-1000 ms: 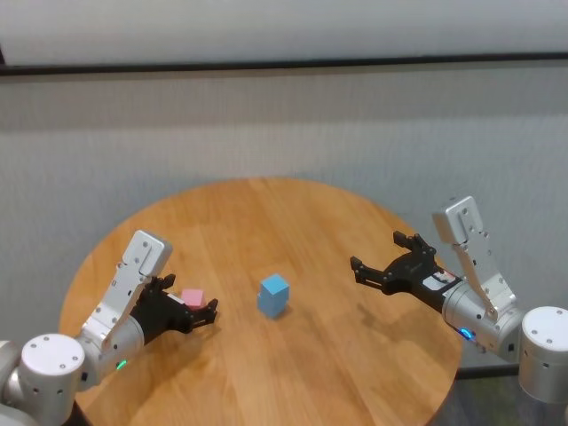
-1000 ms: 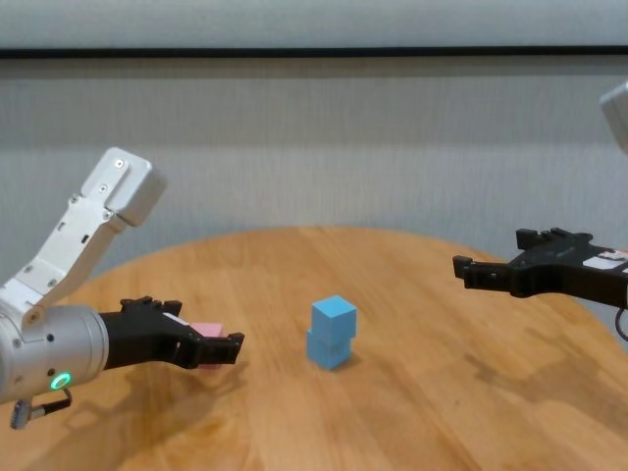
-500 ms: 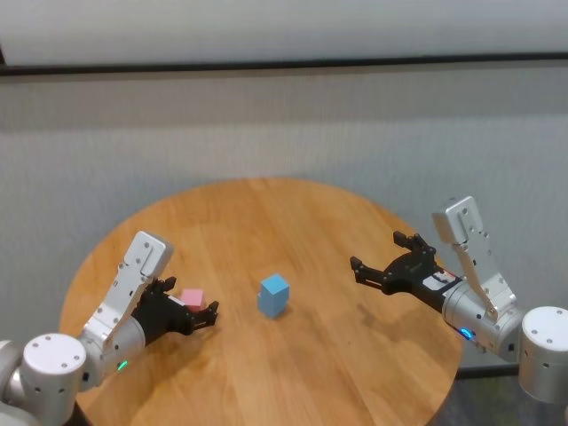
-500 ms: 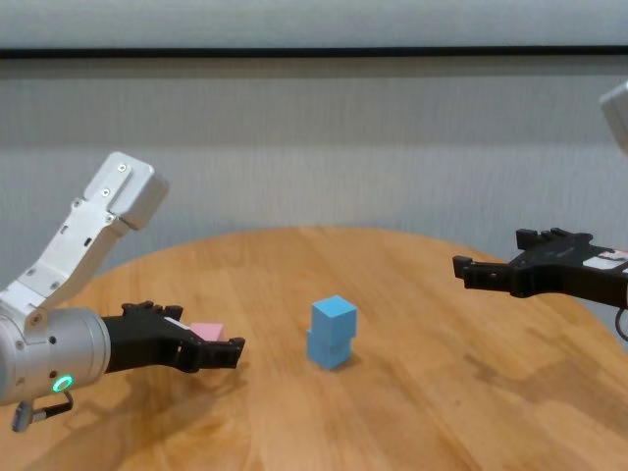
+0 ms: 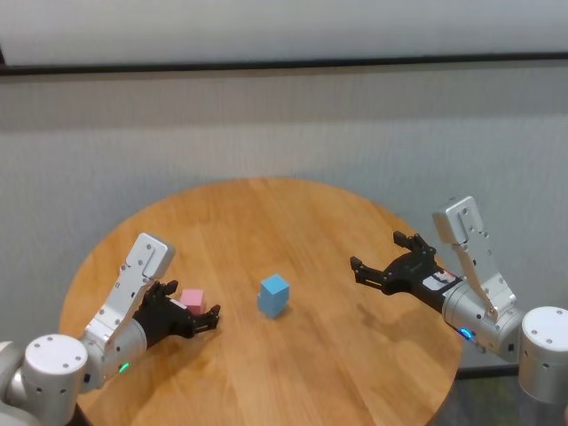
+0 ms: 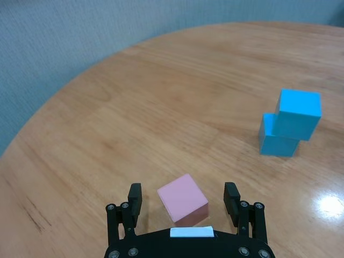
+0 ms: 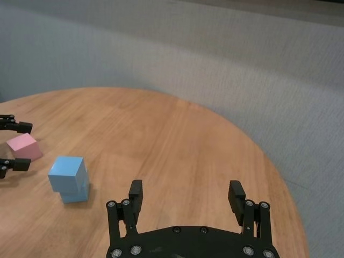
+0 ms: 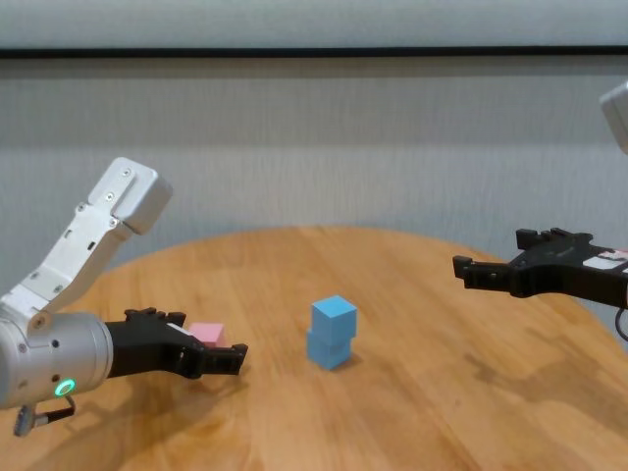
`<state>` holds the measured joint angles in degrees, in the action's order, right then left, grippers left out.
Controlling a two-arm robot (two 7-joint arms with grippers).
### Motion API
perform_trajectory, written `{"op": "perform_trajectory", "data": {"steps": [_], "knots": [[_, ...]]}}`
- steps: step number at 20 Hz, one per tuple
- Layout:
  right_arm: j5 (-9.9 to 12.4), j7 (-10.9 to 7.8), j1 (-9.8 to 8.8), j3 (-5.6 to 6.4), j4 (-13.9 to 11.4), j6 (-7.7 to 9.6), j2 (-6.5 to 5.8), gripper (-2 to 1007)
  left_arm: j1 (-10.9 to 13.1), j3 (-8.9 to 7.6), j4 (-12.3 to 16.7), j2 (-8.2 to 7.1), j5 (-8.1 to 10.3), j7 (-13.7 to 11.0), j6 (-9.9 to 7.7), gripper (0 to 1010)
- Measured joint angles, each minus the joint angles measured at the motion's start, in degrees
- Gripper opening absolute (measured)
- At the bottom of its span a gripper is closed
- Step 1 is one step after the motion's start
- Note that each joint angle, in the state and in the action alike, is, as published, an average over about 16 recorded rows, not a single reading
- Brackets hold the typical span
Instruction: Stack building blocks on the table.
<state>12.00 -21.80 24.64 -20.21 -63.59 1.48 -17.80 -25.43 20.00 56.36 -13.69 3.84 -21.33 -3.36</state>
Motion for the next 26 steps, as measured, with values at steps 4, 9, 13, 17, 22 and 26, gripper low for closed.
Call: {"op": "perform_trajectory", "data": {"steps": [4, 9, 13, 17, 22, 26], "knots": [[0.00, 0.00, 0.00, 0.00, 0.00, 0.00, 0.00, 1000, -0.14, 0.12, -0.19, 0.02, -0.03, -0.13, -0.29, 944], [0.00, 0.00, 0.00, 0.00, 0.00, 0.00, 0.00, 1000, -0.28, 0.25, -0.40, 0.05, -0.08, -0.19, -0.58, 847], [0.00, 0.00, 0.00, 0.00, 0.00, 0.00, 0.00, 1000, -0.28, 0.25, -0.51, 0.08, -0.11, -0.09, -0.57, 709], [0.00, 0.00, 0.00, 0.00, 0.00, 0.00, 0.00, 1000, -0.19, 0.17, -0.49, 0.10, -0.12, 0.02, -0.43, 579], [0.00, 0.00, 0.00, 0.00, 0.00, 0.00, 0.00, 1000, -0.02, -0.01, -0.38, 0.10, -0.12, 0.18, -0.21, 455], [0.00, 0.00, 0.00, 0.00, 0.00, 0.00, 0.00, 1000, 0.40, -0.33, 0.60, -0.10, 0.06, 0.26, -0.41, 399]]}}
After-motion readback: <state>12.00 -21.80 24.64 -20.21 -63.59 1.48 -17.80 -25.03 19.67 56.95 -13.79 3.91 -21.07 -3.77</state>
